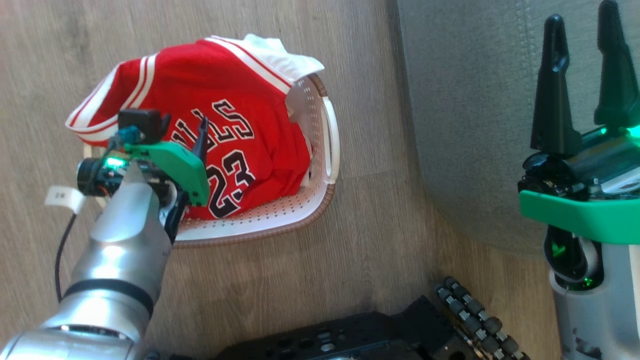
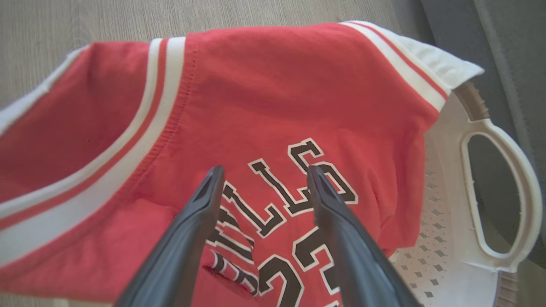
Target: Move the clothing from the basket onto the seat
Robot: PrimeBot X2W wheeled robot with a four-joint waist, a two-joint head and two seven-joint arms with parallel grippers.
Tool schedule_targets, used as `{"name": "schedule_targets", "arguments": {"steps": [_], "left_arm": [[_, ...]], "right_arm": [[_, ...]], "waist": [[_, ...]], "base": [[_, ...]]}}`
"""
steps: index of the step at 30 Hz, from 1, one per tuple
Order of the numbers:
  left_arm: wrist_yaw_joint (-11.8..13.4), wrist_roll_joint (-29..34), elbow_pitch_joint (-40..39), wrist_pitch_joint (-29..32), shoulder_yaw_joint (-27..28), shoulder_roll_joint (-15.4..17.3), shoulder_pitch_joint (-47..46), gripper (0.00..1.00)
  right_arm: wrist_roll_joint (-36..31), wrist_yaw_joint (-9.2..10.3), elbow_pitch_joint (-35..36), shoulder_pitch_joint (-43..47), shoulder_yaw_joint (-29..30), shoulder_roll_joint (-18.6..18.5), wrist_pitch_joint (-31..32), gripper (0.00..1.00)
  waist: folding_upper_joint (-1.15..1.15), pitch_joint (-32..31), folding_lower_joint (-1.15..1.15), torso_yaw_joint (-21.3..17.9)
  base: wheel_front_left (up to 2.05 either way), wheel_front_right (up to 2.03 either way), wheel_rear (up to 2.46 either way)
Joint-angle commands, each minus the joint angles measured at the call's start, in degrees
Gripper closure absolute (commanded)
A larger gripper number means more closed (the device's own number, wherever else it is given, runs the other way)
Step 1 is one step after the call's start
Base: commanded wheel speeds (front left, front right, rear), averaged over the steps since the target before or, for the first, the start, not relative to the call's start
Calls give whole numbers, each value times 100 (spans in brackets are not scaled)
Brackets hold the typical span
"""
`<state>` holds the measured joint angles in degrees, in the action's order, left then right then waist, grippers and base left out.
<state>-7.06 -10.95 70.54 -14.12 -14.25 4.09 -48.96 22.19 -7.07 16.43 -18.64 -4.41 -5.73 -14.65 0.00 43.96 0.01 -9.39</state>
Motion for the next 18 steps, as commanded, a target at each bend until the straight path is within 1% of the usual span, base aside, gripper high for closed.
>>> {"name": "schedule_targets", "arguments": {"steps": [1,8,12,18], "left_arm": [[30,-87,2,9,109,187,-32,0],[58,-114,196,228,53,279,-395,0],[197,-113,266,515,28,387,-503,0],[183,-93,315,1104,-80,491,-611,0]], "right_arm": [[-24,-42,263,25,-138,-59,-35,0],[-39,-42,598,-103,-217,-145,-35,0],[-57,-42,763,-171,-205,-137,-35,0],[-101,-42,942,-227,-230,-116,-35,0]], "waist": [[0,154,-1,-30],[0,537,-1,-67],[0,742,-1,-101],[0,987,-1,-173]], "base": [[0,0,0],[0,0,0],[0,0,0],[0,0,0]]}}
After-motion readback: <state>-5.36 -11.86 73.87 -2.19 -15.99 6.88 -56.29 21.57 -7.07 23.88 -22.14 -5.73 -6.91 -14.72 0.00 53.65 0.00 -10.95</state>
